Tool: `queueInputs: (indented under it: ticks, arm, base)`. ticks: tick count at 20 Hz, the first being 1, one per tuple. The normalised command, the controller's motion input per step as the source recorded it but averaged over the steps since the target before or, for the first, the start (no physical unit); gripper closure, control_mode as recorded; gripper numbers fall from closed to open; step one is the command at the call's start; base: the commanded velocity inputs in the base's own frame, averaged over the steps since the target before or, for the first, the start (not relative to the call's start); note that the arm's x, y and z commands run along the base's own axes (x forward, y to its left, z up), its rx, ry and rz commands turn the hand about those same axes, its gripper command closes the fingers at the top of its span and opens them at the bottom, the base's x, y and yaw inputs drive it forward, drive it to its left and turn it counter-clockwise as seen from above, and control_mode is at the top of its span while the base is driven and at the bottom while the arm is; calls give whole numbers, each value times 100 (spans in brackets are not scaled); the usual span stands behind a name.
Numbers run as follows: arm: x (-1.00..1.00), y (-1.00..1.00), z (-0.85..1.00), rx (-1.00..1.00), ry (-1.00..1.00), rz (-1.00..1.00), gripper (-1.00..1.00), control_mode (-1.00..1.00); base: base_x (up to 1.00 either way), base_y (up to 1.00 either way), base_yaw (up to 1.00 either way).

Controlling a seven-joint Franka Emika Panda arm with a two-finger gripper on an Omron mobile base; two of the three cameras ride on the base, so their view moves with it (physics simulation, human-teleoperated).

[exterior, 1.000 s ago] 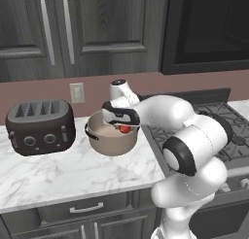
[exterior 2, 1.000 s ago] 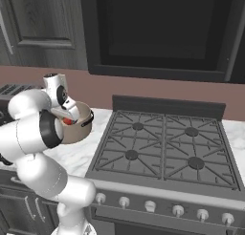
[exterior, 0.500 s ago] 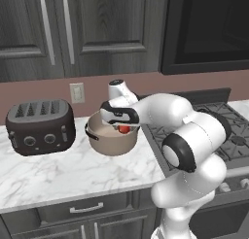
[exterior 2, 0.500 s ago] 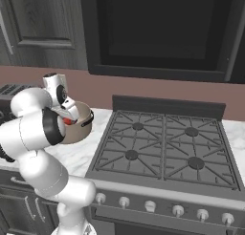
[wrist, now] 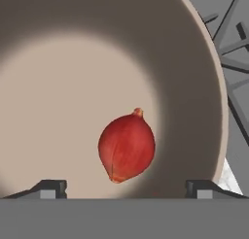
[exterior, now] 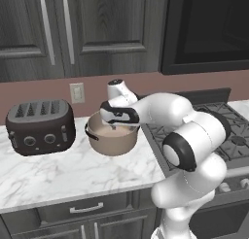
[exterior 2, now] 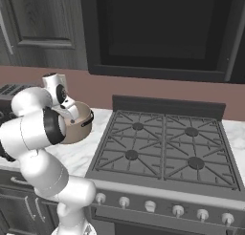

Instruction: Turn on the sink faucet. Then move the onion from the counter to the sink. Turn off the sink. Move the vegetable from the sink to the pot next to the stove. Finally move the pot to the front left burner.

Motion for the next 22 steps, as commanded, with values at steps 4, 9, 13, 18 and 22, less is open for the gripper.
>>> queueInputs:
  ticks: [4, 9, 13, 18, 22]
  arm:
    - [-4, 7, 0, 0, -5, 0, -100, -100]
    - [-33, 2, 7, 0, -10, 0, -100, -100]
    - [-47, 0, 19, 0, -7, -4, -100, -100]
    - [-35, -6, 20, 0, -1, -5, -100, -100]
    - [-29, -19, 12, 0, 1, -9, -100, -100]
  base:
    - [0, 0, 0]
    - [0, 0, 0]
    - [0, 0, 0]
    - [0, 0, 0]
    - [0, 0, 0]
